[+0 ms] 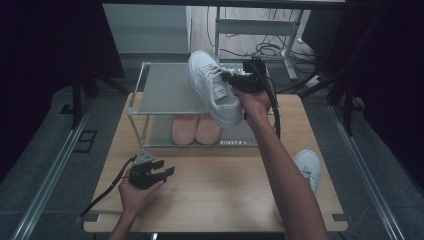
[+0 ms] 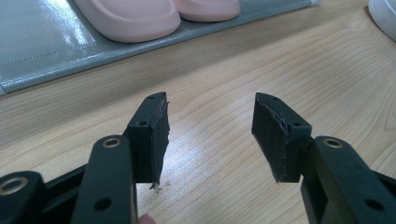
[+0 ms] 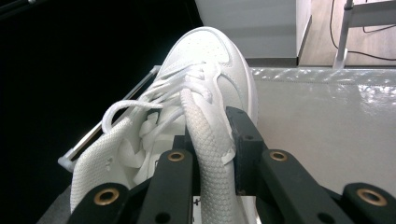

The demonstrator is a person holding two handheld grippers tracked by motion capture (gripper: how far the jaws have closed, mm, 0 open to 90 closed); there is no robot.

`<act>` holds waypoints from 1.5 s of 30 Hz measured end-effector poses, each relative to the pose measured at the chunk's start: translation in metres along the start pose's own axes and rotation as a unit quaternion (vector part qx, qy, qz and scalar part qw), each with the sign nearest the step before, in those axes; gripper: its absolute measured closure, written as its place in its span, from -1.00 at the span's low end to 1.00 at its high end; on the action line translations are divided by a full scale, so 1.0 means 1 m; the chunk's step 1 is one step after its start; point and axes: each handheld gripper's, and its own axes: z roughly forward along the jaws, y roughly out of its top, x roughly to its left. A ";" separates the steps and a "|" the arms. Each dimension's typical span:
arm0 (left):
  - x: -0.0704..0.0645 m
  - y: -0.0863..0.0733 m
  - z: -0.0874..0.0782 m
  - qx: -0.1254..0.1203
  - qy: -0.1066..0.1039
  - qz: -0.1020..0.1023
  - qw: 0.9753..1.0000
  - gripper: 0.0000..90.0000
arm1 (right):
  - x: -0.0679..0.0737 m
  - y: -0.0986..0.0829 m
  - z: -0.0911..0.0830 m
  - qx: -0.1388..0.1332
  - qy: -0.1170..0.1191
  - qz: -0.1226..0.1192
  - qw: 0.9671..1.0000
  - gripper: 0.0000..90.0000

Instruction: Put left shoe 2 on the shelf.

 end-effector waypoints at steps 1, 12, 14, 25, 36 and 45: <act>0.000 0.000 0.000 0.000 -0.001 -0.001 1.000 0.03 | 0.001 0.001 0.002 -0.001 -0.001 0.002 1.000 0.78; 0.000 0.000 0.000 -0.002 -0.002 -0.002 1.000 0.03 | 0.006 0.013 0.032 -0.002 -0.028 0.035 0.999 0.77; 0.001 0.000 -0.001 -0.003 -0.001 -0.001 1.000 0.03 | 0.007 0.015 0.040 -0.002 -0.034 0.042 0.999 0.77; 0.001 0.000 0.001 0.000 -0.001 0.001 1.000 0.03 | 0.009 0.020 0.079 0.010 -0.050 0.069 0.996 0.77; 0.002 0.000 0.000 0.000 0.000 0.004 1.000 0.03 | 0.004 0.021 0.101 0.020 -0.063 0.093 0.993 0.74; 0.002 0.000 0.001 0.001 0.002 0.005 1.000 0.03 | -0.004 0.016 0.111 0.035 -0.039 0.092 0.994 0.38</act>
